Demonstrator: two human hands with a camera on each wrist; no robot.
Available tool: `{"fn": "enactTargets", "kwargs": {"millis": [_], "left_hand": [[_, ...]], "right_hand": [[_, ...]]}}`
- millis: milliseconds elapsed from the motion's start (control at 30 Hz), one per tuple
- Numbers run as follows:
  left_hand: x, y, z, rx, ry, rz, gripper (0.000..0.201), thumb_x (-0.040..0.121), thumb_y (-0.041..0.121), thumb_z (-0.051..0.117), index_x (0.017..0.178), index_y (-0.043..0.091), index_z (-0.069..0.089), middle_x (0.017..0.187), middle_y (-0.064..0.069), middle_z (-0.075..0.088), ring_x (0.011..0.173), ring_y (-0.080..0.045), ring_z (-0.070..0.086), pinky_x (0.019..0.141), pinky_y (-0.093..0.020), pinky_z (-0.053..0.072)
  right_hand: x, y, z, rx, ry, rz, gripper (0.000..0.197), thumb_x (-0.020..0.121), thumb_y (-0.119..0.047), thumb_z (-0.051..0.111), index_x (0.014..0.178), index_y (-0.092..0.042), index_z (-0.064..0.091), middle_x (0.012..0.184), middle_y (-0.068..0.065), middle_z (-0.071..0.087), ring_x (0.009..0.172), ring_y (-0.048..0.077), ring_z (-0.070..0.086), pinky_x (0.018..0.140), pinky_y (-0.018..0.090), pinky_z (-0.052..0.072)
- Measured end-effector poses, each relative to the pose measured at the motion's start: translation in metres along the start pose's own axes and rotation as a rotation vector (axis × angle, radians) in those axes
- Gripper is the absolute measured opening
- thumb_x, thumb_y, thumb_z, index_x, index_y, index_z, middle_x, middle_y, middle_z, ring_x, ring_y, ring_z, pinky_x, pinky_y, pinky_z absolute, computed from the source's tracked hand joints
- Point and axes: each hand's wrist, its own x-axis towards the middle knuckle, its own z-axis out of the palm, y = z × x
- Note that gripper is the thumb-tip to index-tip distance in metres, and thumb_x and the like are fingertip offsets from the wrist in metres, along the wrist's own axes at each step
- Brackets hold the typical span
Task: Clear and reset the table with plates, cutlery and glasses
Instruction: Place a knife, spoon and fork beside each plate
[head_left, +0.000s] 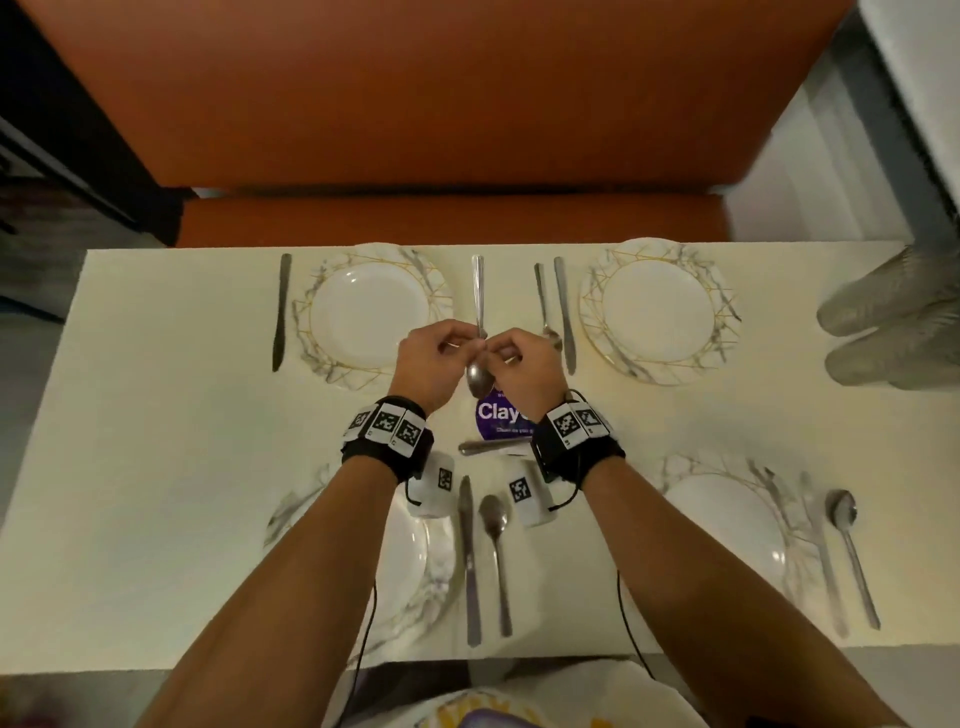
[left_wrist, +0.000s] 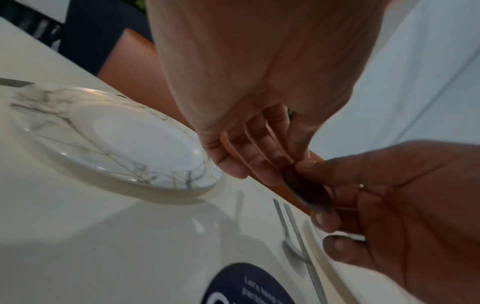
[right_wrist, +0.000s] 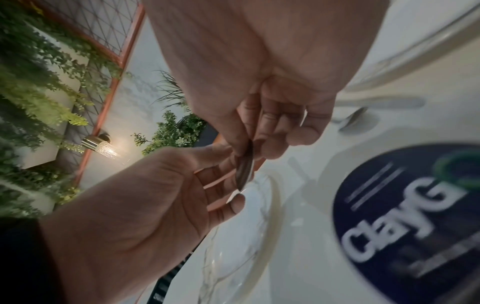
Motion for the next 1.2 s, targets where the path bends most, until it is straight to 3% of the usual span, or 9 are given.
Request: {"fn": "enactTargets", "kwargs": {"millis": [100,267,367,500,633,733,900,1033,1200], "left_hand": [[-0.003,-0.019,-0.045,-0.051,-0.009,-0.015,0.009,0.092,0.018,0.075,0.094,0.025,0.078,0.091,0.010,0.078,0.084,-0.005,0.072,0.082,-0.020,0.055],[-0.001,-0.060,-0.126,-0.057,-0.015,-0.047,0.005,0.092,0.021,0.074,0.092,0.024,0.078,0.086,0.006,0.077,0.084,-0.015,0.071,0.085,-0.038,0.060],[0.006,-0.082,-0.171,-0.046,0.055,-0.071,0.006,0.093,0.018,0.074,0.096,0.016,0.078,0.090,0.002,0.078,0.088,-0.018,0.073,0.090,-0.041,0.061],[0.024,-0.114,-0.222,0.020,0.156,-0.163,0.012,0.092,0.018,0.075,0.088,0.029,0.077,0.093,-0.001,0.079,0.090,-0.025,0.075,0.088,-0.044,0.062],[0.047,-0.146,-0.257,0.079,0.176,-0.246,0.011,0.091,0.019,0.075,0.089,0.029,0.080,0.099,-0.001,0.079,0.095,-0.024,0.073,0.093,-0.039,0.060],[0.061,-0.157,-0.267,0.218,0.172,-0.286,0.015,0.096,0.019,0.070,0.105,0.017,0.081,0.109,-0.003,0.078,0.098,-0.019,0.067,0.090,-0.022,0.049],[0.082,-0.164,-0.272,0.301,0.121,-0.383,0.017,0.094,0.019,0.069,0.104,0.013,0.082,0.110,-0.009,0.077,0.106,-0.029,0.070,0.100,-0.033,0.054],[0.095,-0.168,-0.271,0.331,0.154,-0.388,0.019,0.094,0.014,0.066,0.101,0.008,0.082,0.101,-0.012,0.078,0.086,-0.024,0.067,0.079,-0.026,0.052],[0.102,-0.167,-0.267,0.350,0.152,-0.398,0.017,0.091,0.020,0.075,0.094,0.005,0.081,0.092,-0.009,0.078,0.088,-0.027,0.072,0.082,-0.034,0.059]], "right_hand": [[-0.007,-0.019,0.042,0.020,0.028,0.033,0.007,0.085,-0.027,0.076,0.089,-0.023,0.072,0.084,-0.003,0.073,0.073,0.015,0.069,0.071,0.034,0.059],[-0.016,-0.062,0.115,0.056,-0.001,0.058,0.007,0.086,-0.024,0.074,0.093,-0.022,0.076,0.082,-0.004,0.071,0.076,0.020,0.069,0.076,0.043,0.060],[-0.018,-0.079,0.151,0.050,-0.023,0.066,0.011,0.086,-0.017,0.069,0.091,-0.025,0.075,0.081,-0.002,0.072,0.074,0.022,0.069,0.077,0.045,0.060],[-0.021,-0.084,0.177,0.024,-0.063,0.100,0.014,0.086,-0.018,0.067,0.088,-0.030,0.075,0.085,-0.002,0.074,0.077,0.020,0.068,0.078,0.045,0.060],[-0.025,-0.080,0.185,0.010,-0.045,0.144,0.009,0.090,-0.016,0.069,0.089,-0.023,0.074,0.083,-0.001,0.073,0.071,0.015,0.066,0.081,0.044,0.059],[-0.021,-0.073,0.187,-0.021,-0.037,0.174,0.009,0.089,-0.016,0.069,0.089,-0.023,0.075,0.082,-0.002,0.074,0.073,0.018,0.067,0.081,0.044,0.058],[-0.015,-0.068,0.186,-0.058,-0.003,0.171,0.015,0.088,-0.013,0.066,0.088,-0.026,0.074,0.080,0.000,0.073,0.073,0.021,0.068,0.076,0.044,0.059],[-0.009,-0.066,0.185,-0.062,0.023,0.166,0.017,0.088,-0.011,0.066,0.088,-0.026,0.074,0.081,0.001,0.073,0.072,0.021,0.067,0.075,0.043,0.059],[-0.005,-0.068,0.185,-0.055,0.036,0.174,0.011,0.089,-0.012,0.067,0.092,-0.020,0.074,0.083,0.001,0.073,0.071,0.019,0.067,0.074,0.037,0.058]]}}
